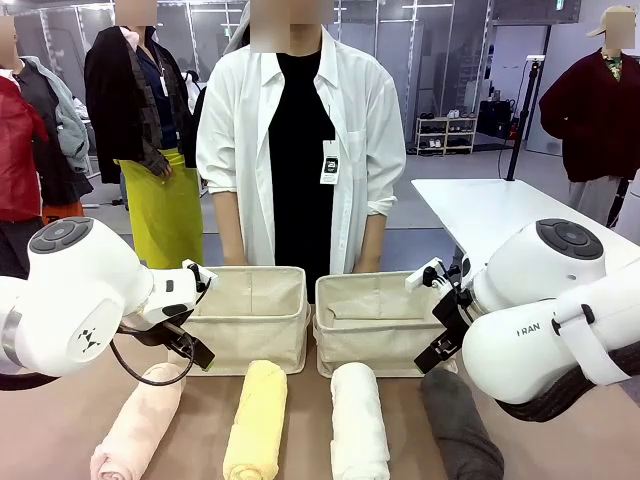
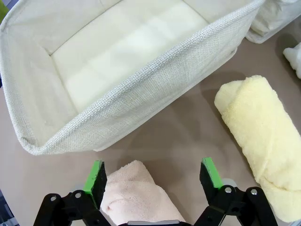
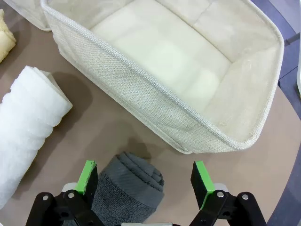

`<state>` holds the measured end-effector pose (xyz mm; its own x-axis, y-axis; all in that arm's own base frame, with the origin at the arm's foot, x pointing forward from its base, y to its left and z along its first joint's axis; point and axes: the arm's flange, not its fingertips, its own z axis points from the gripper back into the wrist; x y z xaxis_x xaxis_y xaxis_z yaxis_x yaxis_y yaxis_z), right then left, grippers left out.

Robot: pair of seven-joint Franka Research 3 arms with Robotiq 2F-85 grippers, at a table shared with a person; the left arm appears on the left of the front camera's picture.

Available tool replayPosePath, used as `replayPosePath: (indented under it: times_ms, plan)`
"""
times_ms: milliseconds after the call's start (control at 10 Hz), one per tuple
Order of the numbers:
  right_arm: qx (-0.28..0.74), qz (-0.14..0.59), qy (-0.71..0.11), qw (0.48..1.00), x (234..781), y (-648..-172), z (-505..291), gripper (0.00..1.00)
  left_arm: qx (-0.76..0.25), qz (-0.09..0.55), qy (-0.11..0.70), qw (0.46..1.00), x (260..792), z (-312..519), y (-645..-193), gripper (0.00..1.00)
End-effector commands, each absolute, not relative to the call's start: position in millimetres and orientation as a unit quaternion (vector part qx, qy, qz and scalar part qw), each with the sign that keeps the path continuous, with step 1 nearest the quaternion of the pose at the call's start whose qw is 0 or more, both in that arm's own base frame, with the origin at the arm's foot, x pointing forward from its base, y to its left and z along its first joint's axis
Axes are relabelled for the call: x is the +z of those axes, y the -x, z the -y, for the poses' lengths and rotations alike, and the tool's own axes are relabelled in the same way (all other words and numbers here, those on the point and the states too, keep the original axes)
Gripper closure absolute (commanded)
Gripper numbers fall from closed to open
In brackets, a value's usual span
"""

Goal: Divide the towels into two baskets.
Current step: Pick up one hotel-folded towel and place it in the Fabric basket indicated by the person.

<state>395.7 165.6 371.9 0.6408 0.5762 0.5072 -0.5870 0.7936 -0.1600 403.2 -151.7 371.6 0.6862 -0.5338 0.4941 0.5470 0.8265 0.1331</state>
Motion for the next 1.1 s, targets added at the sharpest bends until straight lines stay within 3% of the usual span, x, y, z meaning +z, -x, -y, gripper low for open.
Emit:
replayPosePath:
  times_ms: [0, 300, 500, 700, 1000]
  plan:
    - [0.321, 0.277, -0.01, 0.906, 372, -395, -166, 0.0, -0.294, 0.265, 0.013, 0.918, 372, 151, -403, 0.0]
    - [0.321, 0.277, -0.01, 0.906, 372, -396, -166, 0.0, -0.294, 0.265, 0.012, 0.918, 372, 152, -403, 0.0]
    - [0.298, 0.244, -0.06, 0.921, 396, -405, -147, 0.0, -0.292, 0.235, 0.017, 0.927, 397, 140, -418, 0.0]
    - [0.281, 0.218, -0.109, 0.928, 408, -409, -129, 0.0, -0.299, 0.191, 0.115, 0.928, 415, 120, -418, 0.0]
    - [0.267, 0.188, -0.269, 0.906, 431, -413, -92, 0.0, -0.28, 0.139, 0.292, 0.904, 432, 76, -424, 0.0]
